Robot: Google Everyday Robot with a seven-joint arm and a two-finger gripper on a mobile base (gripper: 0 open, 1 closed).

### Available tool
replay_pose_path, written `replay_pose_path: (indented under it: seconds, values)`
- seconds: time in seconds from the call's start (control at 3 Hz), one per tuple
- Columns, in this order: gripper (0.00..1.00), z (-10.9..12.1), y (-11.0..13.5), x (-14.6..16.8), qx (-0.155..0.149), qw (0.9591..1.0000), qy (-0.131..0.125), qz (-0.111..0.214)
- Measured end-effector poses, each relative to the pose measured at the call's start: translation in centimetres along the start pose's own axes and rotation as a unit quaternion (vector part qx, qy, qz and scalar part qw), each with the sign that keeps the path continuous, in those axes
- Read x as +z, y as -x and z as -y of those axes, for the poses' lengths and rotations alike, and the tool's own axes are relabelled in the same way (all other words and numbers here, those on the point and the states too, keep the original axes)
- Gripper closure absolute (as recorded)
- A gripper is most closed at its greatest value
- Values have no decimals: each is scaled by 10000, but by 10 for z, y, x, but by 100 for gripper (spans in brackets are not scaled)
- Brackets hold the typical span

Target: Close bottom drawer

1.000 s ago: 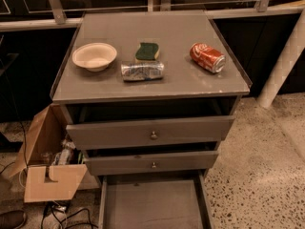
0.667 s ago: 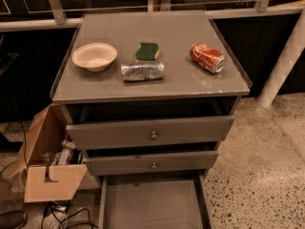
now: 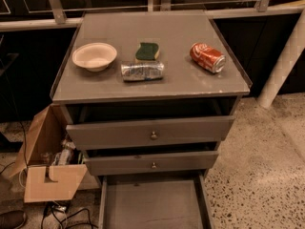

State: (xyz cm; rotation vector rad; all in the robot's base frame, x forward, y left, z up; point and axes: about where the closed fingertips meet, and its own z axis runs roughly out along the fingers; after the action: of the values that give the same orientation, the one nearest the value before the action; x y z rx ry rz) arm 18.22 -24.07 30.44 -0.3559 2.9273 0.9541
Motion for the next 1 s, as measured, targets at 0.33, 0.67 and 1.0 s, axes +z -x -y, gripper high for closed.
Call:
replay_pose_path:
  seconds: [0.33, 0.67, 1.0]
  values:
    - [100, -1, -1, 2, 9, 10000, 23, -12]
    - [100, 4, -6, 18, 233, 9996, 166, -8]
    - [100, 14, 6, 41, 556, 9971, 334, 401]
